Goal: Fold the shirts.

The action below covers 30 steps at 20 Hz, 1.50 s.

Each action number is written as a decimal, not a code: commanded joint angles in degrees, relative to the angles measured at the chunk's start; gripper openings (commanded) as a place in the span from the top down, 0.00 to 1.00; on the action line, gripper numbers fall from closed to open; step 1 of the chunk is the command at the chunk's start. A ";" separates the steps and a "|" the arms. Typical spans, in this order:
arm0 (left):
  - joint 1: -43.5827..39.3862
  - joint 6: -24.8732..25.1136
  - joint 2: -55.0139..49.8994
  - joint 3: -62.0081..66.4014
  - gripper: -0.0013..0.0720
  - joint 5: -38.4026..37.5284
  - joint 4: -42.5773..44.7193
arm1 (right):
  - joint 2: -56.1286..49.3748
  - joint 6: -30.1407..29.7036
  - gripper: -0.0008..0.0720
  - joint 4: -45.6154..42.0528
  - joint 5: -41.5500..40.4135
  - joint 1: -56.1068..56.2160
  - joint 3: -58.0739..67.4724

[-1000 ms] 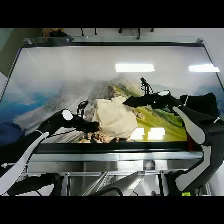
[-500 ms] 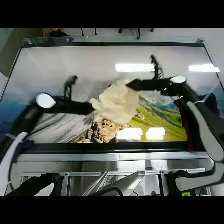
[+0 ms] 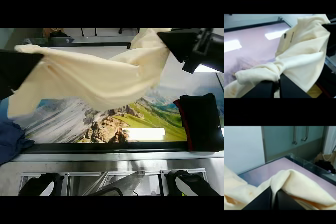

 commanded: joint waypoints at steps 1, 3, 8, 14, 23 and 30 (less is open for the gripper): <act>0.26 0.07 -3.89 2.16 0.96 -3.06 1.57 | 0.42 1.90 0.94 -5.68 -1.16 -0.11 0.17; 0.26 1.51 -10.23 -0.57 0.96 -1.92 1.60 | -4.63 4.76 0.93 -7.52 0.07 -0.11 -0.52; 0.26 4.98 -30.08 -6.10 0.96 4.55 1.60 | -21.86 8.07 0.93 -8.28 1.33 -0.11 -6.36; 6.29 -1.99 -47.91 1.79 0.05 -1.22 -5.86 | -41.72 8.04 0.24 -8.11 -2.36 -2.89 -6.45; 4.13 -4.04 -38.34 -10.67 0.05 -16.65 -2.29 | -42.14 8.11 0.24 -18.12 6.47 -12.61 -6.36; -16.55 -10.10 -26.45 -48.70 0.05 10.93 -2.56 | -47.74 7.96 0.33 -15.69 0.92 -11.54 -6.34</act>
